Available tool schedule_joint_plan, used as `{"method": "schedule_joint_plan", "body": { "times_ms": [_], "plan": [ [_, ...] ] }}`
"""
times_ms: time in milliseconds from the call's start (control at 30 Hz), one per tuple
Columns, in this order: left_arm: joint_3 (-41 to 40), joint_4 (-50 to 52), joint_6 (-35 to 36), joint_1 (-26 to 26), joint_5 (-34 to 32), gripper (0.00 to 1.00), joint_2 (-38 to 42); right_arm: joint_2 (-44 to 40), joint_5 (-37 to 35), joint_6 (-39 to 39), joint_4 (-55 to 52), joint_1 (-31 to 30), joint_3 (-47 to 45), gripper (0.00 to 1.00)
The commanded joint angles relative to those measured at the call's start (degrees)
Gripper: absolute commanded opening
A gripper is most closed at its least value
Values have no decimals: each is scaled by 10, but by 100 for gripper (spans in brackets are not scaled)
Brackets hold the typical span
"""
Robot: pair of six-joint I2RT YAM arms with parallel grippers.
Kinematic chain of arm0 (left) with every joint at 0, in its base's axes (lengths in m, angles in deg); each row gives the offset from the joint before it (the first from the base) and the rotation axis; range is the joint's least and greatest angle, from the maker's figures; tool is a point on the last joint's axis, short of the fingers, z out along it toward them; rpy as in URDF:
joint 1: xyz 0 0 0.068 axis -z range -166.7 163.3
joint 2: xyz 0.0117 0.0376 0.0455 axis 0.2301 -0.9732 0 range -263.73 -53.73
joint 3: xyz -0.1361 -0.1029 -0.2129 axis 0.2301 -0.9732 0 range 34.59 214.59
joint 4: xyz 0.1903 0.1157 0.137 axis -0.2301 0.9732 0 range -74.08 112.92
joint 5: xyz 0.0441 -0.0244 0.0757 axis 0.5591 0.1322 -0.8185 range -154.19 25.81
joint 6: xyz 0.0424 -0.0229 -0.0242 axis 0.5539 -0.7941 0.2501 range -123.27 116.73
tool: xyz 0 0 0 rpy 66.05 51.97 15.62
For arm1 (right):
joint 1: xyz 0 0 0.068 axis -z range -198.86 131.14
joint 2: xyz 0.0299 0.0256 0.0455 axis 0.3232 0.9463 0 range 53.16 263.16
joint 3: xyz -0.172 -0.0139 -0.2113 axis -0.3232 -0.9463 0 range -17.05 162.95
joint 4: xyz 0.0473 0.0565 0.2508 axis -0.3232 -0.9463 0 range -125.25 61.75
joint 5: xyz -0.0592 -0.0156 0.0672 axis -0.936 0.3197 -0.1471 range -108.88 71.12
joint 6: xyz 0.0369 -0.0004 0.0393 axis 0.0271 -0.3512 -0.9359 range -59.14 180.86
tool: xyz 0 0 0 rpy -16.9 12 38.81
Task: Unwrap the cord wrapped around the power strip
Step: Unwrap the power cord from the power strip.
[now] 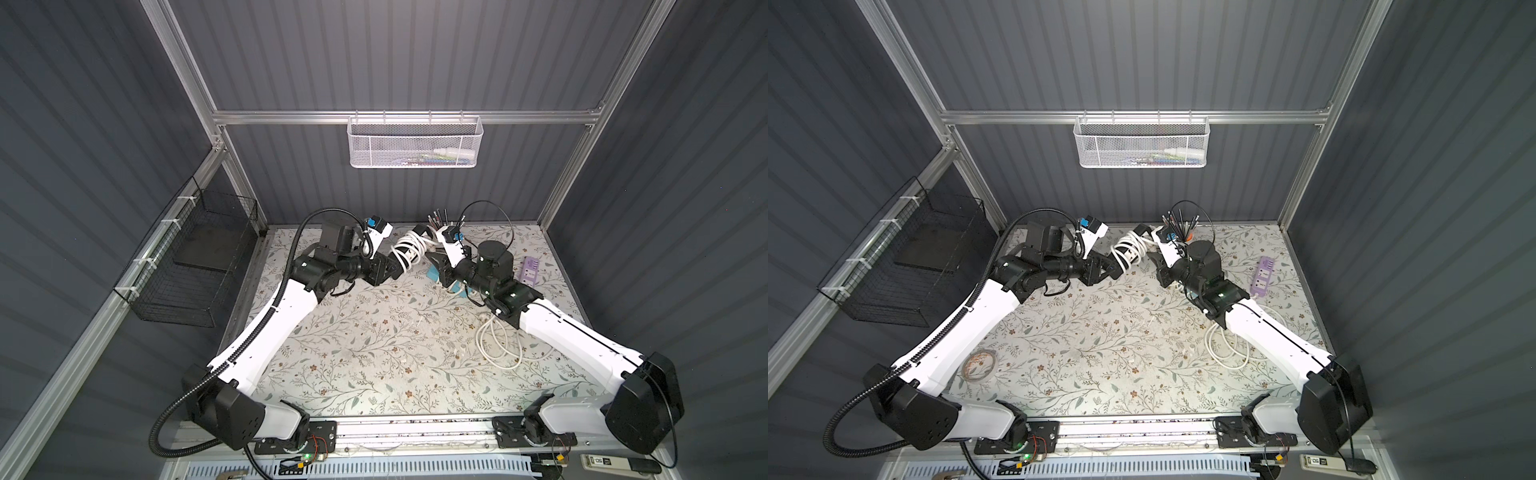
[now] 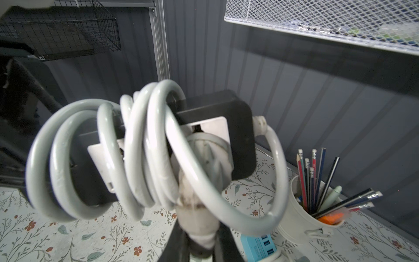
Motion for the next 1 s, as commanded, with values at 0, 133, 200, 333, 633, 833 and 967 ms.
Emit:
{"method": "schedule_joint_plan", "body": {
  "times_ms": [0, 133, 200, 333, 633, 833, 967],
  "plan": [
    [3, -43, -6, 4, -10, 0, 11, -21, 57, -13, 8, 30, 4, 0],
    [-18, -42, -2, 3, -15, 0, 16, -30, 118, -48, 19, 95, 5, 0],
    [-18, -42, -3, 4, -15, 0, 16, -29, 126, -47, 17, 106, 8, 0],
    [-20, -43, -2, 4, -19, 0, 16, -26, 129, -50, 18, 100, 9, 0],
    [-13, -62, -23, 4, -16, 0, 5, -3, 16, -14, 26, -40, 5, 0],
    [-14, -71, -31, 3, -28, 0, 4, 13, -2, -12, 22, -80, 21, 0],
    [-17, -64, -23, 0, -40, 0, 8, -9, 11, -23, 14, -51, 13, 0]
  ]
}}
